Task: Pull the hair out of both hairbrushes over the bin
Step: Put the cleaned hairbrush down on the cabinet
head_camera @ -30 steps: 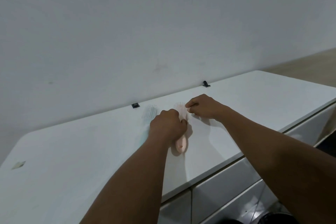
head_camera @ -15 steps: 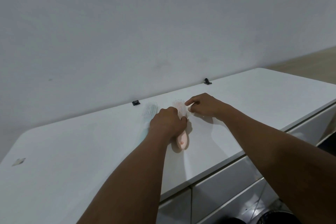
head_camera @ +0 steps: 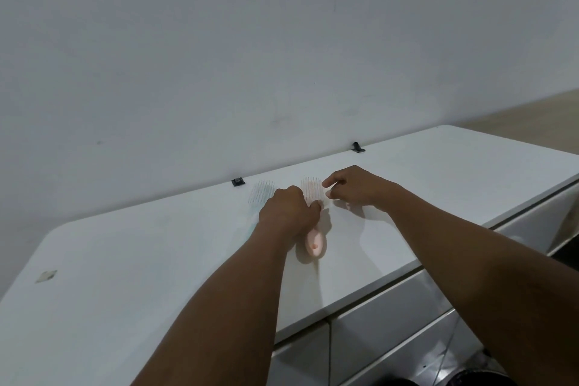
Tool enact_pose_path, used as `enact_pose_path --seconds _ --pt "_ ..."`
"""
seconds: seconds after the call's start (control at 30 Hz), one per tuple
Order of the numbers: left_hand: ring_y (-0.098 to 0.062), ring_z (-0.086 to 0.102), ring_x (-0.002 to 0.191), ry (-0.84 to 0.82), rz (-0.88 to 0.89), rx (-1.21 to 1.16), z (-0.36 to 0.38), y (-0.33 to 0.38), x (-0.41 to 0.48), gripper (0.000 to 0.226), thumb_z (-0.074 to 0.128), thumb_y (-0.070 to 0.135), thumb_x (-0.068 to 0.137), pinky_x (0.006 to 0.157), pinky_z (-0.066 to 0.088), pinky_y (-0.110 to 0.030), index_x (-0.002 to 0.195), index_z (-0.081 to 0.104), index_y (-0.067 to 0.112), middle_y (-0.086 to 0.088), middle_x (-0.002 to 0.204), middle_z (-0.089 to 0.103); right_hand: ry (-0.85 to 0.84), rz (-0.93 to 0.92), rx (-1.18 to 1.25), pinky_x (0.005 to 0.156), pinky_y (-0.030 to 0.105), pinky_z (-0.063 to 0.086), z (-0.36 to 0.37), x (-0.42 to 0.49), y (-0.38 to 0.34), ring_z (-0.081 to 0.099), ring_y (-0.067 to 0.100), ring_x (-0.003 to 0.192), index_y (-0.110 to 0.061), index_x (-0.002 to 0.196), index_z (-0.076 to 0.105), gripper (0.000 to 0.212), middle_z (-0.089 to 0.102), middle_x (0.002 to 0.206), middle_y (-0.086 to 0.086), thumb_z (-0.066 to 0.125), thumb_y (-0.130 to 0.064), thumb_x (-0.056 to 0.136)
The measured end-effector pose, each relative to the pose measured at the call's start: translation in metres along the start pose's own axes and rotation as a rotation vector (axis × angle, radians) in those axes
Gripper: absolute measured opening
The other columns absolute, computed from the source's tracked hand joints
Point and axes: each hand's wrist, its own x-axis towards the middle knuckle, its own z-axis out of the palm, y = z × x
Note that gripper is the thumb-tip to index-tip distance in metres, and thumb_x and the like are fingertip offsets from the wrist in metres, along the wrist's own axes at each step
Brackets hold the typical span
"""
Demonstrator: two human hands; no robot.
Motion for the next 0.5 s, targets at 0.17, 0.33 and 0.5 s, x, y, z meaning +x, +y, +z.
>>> enact_pose_path --seconds 0.17,0.33,0.5 --pt "-0.028 0.062 0.091 0.121 0.005 0.071 -0.014 -0.001 -0.012 0.036 0.047 0.047 0.092 0.071 0.047 -0.033 0.1 0.061 0.016 -0.007 0.102 0.063 -0.002 0.041 -0.014 0.065 0.029 0.051 -0.005 -0.018 -0.009 0.067 0.019 0.073 -0.011 0.109 0.07 0.021 0.072 0.099 0.01 0.065 -0.022 0.092" --pt "-0.029 0.058 0.092 0.218 -0.072 0.14 -0.035 -0.014 -0.03 0.02 0.048 0.032 0.091 0.07 0.036 -0.031 0.1 0.054 0.016 -0.002 0.093 0.05 -0.069 0.148 -0.042 0.054 0.025 0.049 0.002 -0.04 -0.028 0.066 0.024 0.057 0.001 0.1 0.067 0.037 0.07 0.078 0.013 0.071 -0.032 0.087" --pt "-0.027 0.052 0.088 0.135 -0.184 0.143 -0.04 -0.032 -0.041 0.017 0.056 0.027 0.084 0.071 0.037 -0.03 0.093 0.045 0.017 -0.001 0.089 0.044 -0.056 0.174 -0.052 0.052 0.029 0.046 0.028 -0.052 -0.038 0.056 0.026 0.049 -0.006 0.083 0.059 0.042 0.064 0.061 0.015 0.079 -0.042 0.072"
